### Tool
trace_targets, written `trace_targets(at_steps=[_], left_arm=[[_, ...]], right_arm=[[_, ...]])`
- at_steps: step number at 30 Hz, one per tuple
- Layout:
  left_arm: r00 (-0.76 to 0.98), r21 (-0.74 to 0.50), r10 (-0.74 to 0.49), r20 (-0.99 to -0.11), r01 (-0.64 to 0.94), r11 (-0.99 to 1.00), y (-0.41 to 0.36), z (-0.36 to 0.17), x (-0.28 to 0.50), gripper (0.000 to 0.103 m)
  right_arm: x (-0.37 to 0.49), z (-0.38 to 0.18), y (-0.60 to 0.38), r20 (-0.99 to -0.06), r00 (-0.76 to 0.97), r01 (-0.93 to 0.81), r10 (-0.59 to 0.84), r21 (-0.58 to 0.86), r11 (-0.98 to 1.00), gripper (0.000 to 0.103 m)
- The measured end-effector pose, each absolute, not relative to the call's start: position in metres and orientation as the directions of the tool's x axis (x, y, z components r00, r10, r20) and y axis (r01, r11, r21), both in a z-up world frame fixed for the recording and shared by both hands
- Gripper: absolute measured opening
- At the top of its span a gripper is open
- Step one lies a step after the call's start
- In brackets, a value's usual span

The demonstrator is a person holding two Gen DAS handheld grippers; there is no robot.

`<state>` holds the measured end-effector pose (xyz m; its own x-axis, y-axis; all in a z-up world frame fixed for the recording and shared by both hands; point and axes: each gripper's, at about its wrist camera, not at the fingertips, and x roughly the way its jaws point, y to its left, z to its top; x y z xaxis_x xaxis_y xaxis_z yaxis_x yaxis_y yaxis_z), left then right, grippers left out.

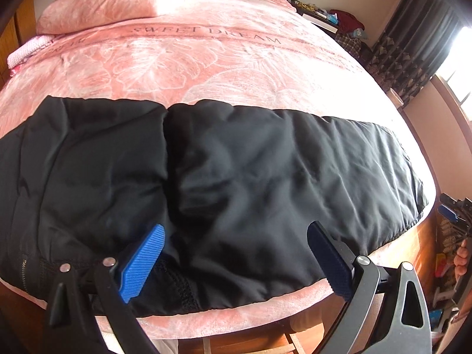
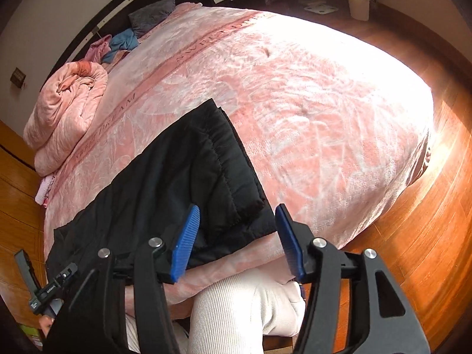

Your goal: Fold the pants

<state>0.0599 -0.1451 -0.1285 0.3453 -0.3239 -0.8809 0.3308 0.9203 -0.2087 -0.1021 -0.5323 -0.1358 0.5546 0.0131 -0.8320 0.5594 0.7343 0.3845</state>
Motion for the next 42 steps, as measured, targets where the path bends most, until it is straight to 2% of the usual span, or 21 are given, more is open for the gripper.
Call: trace_targets(at_steps=[3, 6, 8, 12, 19, 25, 28, 32, 35, 42], left_arm=[[0.342, -0.203, -0.322, -0.883, 0.339, 0.918, -0.151, -0.129, 0.056, 0.098], [0.330, -0.192, -0.310, -0.891, 0.345, 0.919, -0.154, -0.132, 0.053, 0.098], [0.327, -0.182, -0.301, -0.896, 0.348, 0.920, -0.157, -0.134, 0.052, 0.098], [0.322, -0.169, -0.291, -0.901, 0.359, 0.918, -0.160, -0.134, 0.050, 0.098], [0.312, -0.142, -0.267, -0.912, 0.372, 0.917, -0.166, -0.138, 0.049, 0.099], [0.309, -0.139, -0.266, -0.913, 0.378, 0.915, -0.170, -0.139, 0.048, 0.099], [0.299, -0.138, -0.261, -0.918, 0.376, 0.916, -0.172, -0.145, 0.051, 0.099], [0.302, -0.116, -0.244, -0.921, 0.385, 0.916, -0.176, -0.148, 0.053, 0.099], [0.310, -0.142, -0.261, -0.914, 0.359, 0.922, -0.173, -0.145, 0.053, 0.099], [0.343, -0.204, -0.297, -0.891, 0.282, 0.937, -0.167, -0.140, 0.047, 0.099]], right_arm=[[-0.105, -0.146, -0.541, -0.842, 0.539, 0.575, 0.022, 0.387, 0.721, 0.050], [-0.101, -0.156, -0.541, -0.828, 0.554, 0.559, 0.091, 0.450, 0.696, 0.049], [-0.096, -0.162, -0.539, -0.829, 0.548, 0.556, 0.106, 0.456, 0.695, 0.043], [-0.086, -0.174, -0.544, -0.831, 0.541, 0.578, 0.127, 0.477, 0.662, 0.042], [-0.081, -0.171, -0.546, -0.830, 0.546, 0.562, 0.112, 0.462, 0.686, 0.023], [-0.106, -0.151, -0.539, -0.812, 0.574, 0.552, 0.108, 0.481, 0.681, 0.021], [-0.108, -0.171, -0.540, -0.834, 0.543, 0.566, 0.099, 0.451, 0.690, 0.025], [-0.111, -0.175, -0.538, -0.819, 0.562, 0.556, 0.114, 0.477, 0.681, 0.044], [-0.116, -0.166, -0.537, -0.813, 0.570, 0.553, 0.118, 0.486, 0.677, 0.053], [-0.117, -0.171, -0.511, -0.853, 0.502, 0.539, 0.140, 0.435, 0.721, 0.053]])
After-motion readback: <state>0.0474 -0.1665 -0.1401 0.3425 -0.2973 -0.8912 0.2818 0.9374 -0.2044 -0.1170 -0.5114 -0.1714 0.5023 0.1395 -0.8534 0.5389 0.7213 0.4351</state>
